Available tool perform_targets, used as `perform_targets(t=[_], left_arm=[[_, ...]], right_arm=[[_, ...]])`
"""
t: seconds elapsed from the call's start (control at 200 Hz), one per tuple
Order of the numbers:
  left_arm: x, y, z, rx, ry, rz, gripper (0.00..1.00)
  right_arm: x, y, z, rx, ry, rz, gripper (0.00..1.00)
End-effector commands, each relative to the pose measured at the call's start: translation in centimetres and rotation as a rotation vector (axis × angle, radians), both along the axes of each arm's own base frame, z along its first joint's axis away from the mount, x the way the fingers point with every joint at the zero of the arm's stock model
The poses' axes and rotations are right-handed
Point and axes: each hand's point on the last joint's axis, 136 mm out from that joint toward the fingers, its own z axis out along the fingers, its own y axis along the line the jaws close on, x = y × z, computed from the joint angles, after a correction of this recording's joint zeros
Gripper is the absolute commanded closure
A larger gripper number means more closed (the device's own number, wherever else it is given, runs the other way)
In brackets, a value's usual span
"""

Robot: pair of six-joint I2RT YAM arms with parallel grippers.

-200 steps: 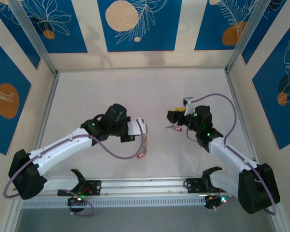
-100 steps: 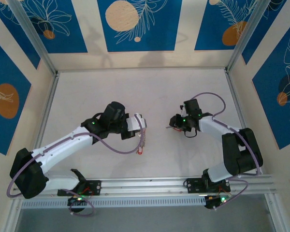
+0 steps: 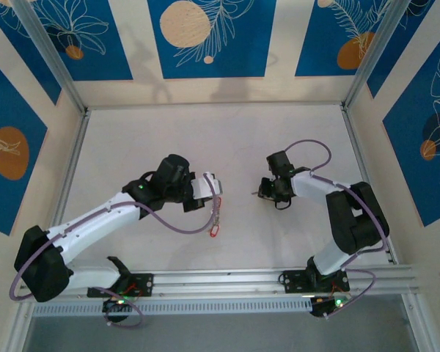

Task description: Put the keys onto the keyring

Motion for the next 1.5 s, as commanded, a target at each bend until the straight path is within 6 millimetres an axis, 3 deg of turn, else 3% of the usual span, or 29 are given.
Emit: perform_targets(t=[0.0, 0.345, 0.44, 0.535, 0.82, 0.945, 1.08, 1.255, 1.36, 1.495], left_arm=[[0.1, 0.3, 1.2, -0.024, -0.038, -0.001, 1.00], [0.0, 0.5, 1.1, -0.010, -0.039, -0.005, 1.00], [0.0, 0.5, 1.1, -0.008, -0.039, -0.006, 1.00], [0.0, 0.5, 1.0, -0.010, -0.038, -0.006, 1.00], [0.0, 0.4, 0.9, -0.007, -0.031, -0.009, 1.00], [-0.5, 0.2, 0.9, -0.025, -0.038, -0.044, 1.00], [-1.0, 0.2, 1.4, -0.029, -0.045, -0.073, 1.00], [-0.9, 0.3, 1.9, -0.063, -0.062, -0.070, 1.00], [-1.1, 0.2, 2.1, -0.078, -0.067, -0.077, 1.00], [-1.2, 0.2, 2.4, -0.091, -0.067, -0.080, 1.00]], right_arm=[[0.4, -0.2, 0.1, -0.038, -0.005, -0.022, 0.80], [1.2, -0.4, 0.7, -0.102, -0.035, -0.018, 0.79], [1.4, -0.2, 0.6, -0.103, -0.037, -0.009, 0.83], [1.4, 0.0, 0.5, -0.111, -0.038, 0.002, 0.94], [1.6, 0.9, 1.2, -0.101, -0.088, 0.064, 0.99], [1.5, 1.5, 3.9, -0.138, -0.179, 0.160, 1.00], [0.3, 5.0, 8.9, -0.028, -0.395, 0.379, 1.00], [-3.1, 9.1, 14.0, 0.177, -0.632, 0.617, 1.00], [-5.7, 11.5, 15.5, 0.315, -0.686, 0.752, 1.00], [-8.7, 14.0, 15.7, 0.379, -0.731, 0.915, 1.00]])
